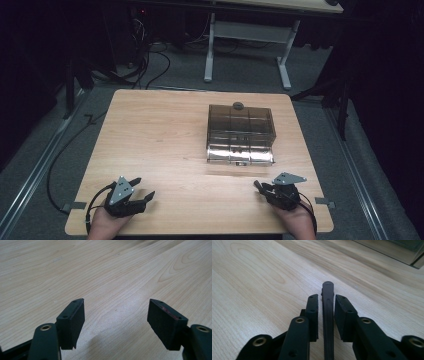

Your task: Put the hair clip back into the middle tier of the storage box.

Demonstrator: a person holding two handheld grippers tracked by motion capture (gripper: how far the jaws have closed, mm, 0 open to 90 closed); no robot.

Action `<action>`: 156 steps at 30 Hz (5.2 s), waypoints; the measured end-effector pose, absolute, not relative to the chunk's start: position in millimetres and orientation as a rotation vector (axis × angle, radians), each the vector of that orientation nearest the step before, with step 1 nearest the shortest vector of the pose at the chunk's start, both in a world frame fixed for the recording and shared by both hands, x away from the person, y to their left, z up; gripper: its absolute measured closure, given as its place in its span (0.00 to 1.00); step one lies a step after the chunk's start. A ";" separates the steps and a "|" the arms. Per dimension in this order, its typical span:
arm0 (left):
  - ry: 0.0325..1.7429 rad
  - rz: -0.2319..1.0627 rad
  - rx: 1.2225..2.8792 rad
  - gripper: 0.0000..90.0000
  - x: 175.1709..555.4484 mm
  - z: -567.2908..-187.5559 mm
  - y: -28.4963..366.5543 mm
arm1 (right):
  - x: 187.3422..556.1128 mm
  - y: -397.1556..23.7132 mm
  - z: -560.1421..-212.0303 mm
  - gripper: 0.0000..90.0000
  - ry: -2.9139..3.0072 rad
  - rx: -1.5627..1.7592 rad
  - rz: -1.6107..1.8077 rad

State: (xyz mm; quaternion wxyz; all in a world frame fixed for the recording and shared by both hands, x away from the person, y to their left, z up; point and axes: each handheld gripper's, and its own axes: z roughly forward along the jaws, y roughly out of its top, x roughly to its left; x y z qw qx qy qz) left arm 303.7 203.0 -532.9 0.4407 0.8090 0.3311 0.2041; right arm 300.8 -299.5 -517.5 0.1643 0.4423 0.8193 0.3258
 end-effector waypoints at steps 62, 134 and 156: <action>0.795 0.490 2.021 0.34 303.6 -533.2 202.4 | 370.6 -261.6 -486.0 0.88 2.821 1.383 0.144; 0.799 0.493 2.018 0.34 303.2 -532.8 203.1 | 397.7 -249.2 -428.3 0.90 2.819 1.341 0.170; 0.803 0.485 2.016 0.34 303.6 -532.9 203.6 | 433.4 -224.2 -415.5 0.90 2.842 1.235 0.168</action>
